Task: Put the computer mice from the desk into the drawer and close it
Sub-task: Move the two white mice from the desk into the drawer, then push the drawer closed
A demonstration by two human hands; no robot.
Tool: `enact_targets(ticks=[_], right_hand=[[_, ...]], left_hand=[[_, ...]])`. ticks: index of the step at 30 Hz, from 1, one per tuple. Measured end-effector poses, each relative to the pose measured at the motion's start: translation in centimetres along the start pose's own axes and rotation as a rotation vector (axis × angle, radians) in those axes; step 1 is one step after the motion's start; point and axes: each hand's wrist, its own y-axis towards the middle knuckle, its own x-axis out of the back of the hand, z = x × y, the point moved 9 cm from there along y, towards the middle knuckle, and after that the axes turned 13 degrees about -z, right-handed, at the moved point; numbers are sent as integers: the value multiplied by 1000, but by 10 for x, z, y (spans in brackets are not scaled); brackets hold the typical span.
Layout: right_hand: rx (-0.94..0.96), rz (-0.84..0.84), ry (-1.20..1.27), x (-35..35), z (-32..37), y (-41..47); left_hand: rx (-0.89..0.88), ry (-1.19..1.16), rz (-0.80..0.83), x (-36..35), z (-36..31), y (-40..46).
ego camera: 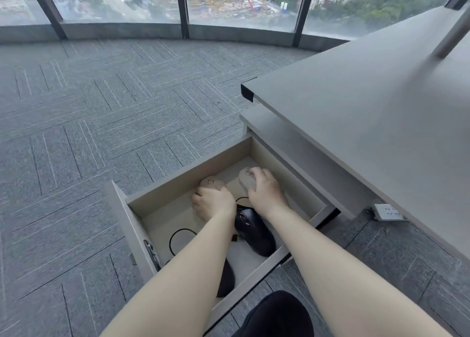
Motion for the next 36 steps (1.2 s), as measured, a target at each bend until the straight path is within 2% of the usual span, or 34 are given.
enact_targets(ticks=[5, 11, 16, 20, 22, 26, 32, 36], right_hand=[[13, -38, 85, 30, 22, -29], [75, -106, 175, 72, 72, -83], [123, -48, 199, 77, 106, -152], [166, 19, 187, 59, 121, -202], [178, 15, 172, 53, 124, -220], [175, 7, 118, 46, 123, -246], [131, 22, 40, 32, 104, -271], [81, 0, 100, 29, 95, -276]], left_hand=[[-32, -69, 56, 34, -14, -13], [-316, -280, 210, 100, -50, -34], [-495, -304, 113, 173, -25, -36], [-448, -284, -25, 210, 31, -23], [-374, -278, -25, 217, 61, -20], [-242, -255, 101, 205, 108, -21], [-80, -510, 326, 180, 132, -41], [-51, -590, 387, 169, 131, -51]])
